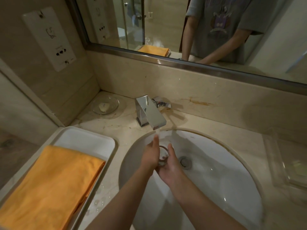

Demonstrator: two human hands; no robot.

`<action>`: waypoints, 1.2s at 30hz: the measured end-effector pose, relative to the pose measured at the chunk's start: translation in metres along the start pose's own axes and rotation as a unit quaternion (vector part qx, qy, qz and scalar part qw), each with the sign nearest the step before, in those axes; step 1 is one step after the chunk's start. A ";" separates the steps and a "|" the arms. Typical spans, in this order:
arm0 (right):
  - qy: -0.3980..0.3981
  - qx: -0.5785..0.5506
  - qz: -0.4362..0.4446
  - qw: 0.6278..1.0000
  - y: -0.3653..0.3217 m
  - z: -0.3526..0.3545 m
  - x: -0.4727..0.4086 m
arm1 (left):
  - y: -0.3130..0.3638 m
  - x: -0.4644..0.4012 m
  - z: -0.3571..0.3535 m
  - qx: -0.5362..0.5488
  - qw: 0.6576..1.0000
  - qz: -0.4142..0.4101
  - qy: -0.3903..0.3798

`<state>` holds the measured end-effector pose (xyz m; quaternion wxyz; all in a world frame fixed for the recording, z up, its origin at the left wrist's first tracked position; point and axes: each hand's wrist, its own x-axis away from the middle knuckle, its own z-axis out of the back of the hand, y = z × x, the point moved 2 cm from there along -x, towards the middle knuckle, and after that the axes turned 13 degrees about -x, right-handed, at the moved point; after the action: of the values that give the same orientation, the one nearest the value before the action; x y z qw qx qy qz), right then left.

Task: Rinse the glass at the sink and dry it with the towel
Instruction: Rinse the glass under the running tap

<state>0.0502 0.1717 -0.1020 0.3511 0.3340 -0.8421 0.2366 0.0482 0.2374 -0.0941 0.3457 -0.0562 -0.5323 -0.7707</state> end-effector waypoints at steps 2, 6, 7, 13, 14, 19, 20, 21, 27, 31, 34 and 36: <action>0.005 -0.010 0.013 1.000 -0.002 -0.004 -0.002 | 0.001 0.003 -0.002 -0.048 0.995 -0.085 0.018; -0.005 -0.050 0.022 0.999 -0.008 -0.008 -0.008 | -0.005 0.003 0.004 -0.132 0.974 -0.179 -0.035; -0.004 -0.060 0.015 0.998 -0.008 -0.007 -0.009 | -0.007 0.000 0.008 -0.154 0.966 -0.200 -0.063; -0.043 -0.080 -0.006 0.996 -0.008 -0.004 -0.016 | -0.016 -0.014 0.025 -0.210 0.928 -0.272 -0.147; -0.045 -0.077 -0.007 0.996 -0.008 -0.004 -0.017 | -0.015 -0.016 0.026 -0.192 0.935 -0.265 -0.135; -0.023 -0.020 0.012 0.999 -0.006 0.001 -0.023 | -0.017 -0.016 0.023 -0.038 0.977 -0.170 -0.124; -0.028 0.009 0.019 0.999 -0.006 0.002 -0.024 | -0.020 -0.015 0.020 0.008 0.981 -0.137 -0.140; -0.036 0.053 0.028 0.998 -0.007 0.003 -0.022 | -0.022 -0.016 0.017 0.042 0.981 -0.114 -0.152; -0.099 0.307 0.100 0.941 -0.005 0.013 -0.016 | -0.018 -0.022 0.014 0.103 0.969 -0.034 -0.224; -0.062 0.492 0.141 0.857 -0.005 0.010 -0.008 | -0.027 -0.022 0.008 0.137 0.972 0.021 -0.188; -0.033 0.525 0.243 0.815 -0.008 0.007 -0.011 | -0.030 -0.020 0.001 0.158 0.975 0.009 -0.154; 0.012 0.497 0.270 0.825 -0.010 -0.001 -0.014 | -0.024 -0.012 -0.003 0.171 0.977 -0.002 -0.130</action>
<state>0.0650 0.1710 -0.1102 0.0697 0.2194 -0.6631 0.7123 0.0440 0.2447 -0.1196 0.2764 -0.0955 -0.6966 -0.6551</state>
